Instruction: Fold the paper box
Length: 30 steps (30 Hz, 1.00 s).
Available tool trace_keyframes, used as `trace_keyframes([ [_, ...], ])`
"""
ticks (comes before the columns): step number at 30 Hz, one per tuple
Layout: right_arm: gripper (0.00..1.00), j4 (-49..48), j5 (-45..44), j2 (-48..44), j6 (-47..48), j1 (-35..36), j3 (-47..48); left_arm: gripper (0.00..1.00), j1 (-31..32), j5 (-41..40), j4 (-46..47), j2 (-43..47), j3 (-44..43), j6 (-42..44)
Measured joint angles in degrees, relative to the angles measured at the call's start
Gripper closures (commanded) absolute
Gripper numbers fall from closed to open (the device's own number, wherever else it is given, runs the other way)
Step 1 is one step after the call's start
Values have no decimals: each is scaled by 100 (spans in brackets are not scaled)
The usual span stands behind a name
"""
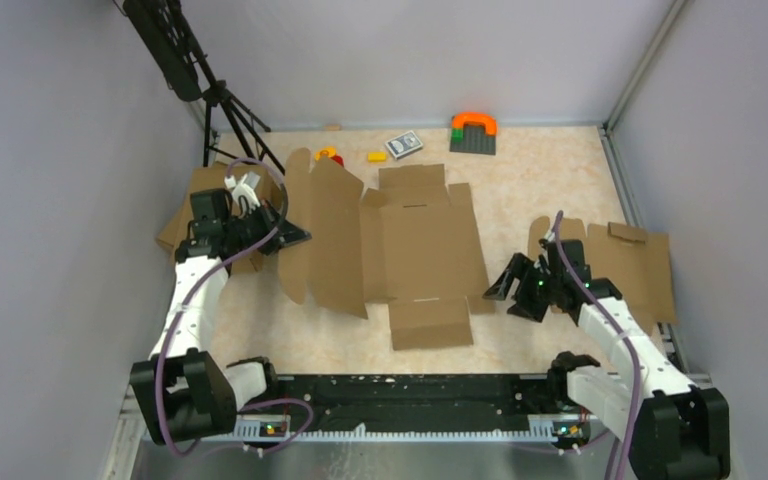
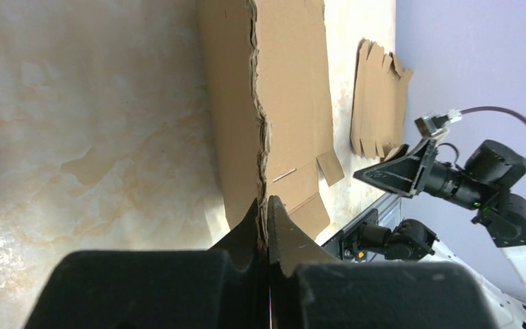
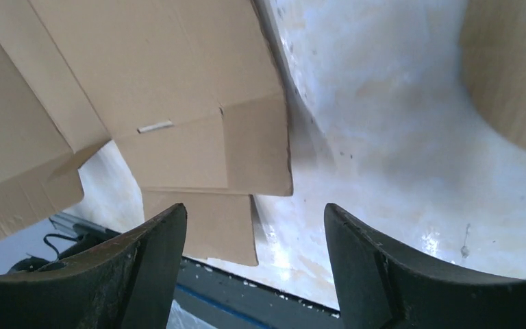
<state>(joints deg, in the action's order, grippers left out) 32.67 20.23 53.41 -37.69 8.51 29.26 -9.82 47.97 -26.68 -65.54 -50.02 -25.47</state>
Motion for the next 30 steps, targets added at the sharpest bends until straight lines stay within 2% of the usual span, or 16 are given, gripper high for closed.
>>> trace_keyframes([
  [7, 27, -400, 520, -44, -452, 59, -881, 100, -15, 61, -33, -138, -2, 74],
  [12, 28, -1143, 813, 39, -828, 85, -1071, 100, -17, 61, -138, -149, -2, 199],
  [20, 55, -1860, 977, 553, -1080, 114, -732, 100, -17, 107, -214, -214, -2, 354],
  [27, 56, -2417, 1032, 1263, -1165, 114, -391, 100, -20, 111, -352, -382, -39, 498],
  [30, 68, -2500, 1005, 1436, -1141, 114, -280, 100, -22, 114, -398, -433, -59, 560],
])
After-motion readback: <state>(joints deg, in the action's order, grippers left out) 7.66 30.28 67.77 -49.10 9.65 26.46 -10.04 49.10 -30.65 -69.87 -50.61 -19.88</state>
